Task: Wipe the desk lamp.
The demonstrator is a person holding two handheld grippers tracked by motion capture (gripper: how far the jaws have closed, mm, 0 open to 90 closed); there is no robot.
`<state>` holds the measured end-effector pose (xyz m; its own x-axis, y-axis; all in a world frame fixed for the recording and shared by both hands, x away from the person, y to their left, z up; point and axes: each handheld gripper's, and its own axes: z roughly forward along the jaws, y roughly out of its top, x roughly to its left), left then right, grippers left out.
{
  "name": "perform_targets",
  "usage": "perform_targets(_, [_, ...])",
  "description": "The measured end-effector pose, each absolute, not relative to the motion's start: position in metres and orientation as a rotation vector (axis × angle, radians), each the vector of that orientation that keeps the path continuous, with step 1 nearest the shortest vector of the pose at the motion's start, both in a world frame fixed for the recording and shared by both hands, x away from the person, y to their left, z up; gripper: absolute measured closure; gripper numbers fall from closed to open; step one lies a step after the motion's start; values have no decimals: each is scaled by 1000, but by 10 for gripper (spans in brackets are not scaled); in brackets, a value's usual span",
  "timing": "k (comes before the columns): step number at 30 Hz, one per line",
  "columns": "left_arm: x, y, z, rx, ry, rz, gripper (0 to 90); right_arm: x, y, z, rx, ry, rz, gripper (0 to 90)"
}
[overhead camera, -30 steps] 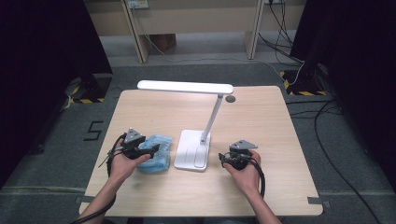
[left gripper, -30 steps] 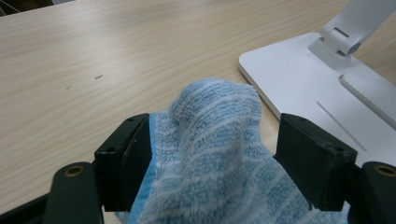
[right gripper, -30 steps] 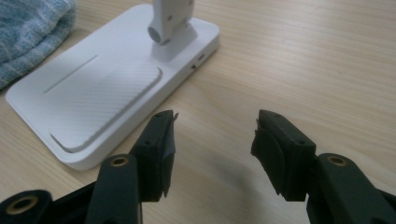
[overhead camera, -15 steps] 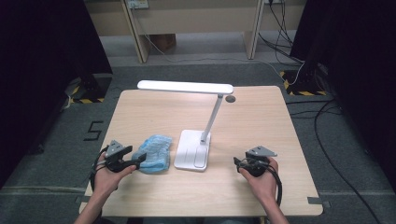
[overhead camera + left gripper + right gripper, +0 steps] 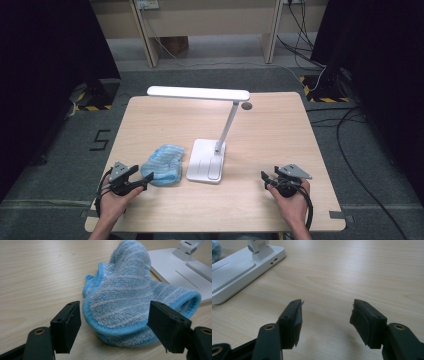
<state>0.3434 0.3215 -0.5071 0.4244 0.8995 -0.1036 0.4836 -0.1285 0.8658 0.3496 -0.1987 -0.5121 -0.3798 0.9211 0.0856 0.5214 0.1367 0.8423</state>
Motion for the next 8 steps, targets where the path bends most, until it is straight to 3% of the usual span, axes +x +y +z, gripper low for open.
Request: perform_targets(8, [344,323,-509,1737,1175,560,280,349,-201,-512,1375,1916,1190,406])
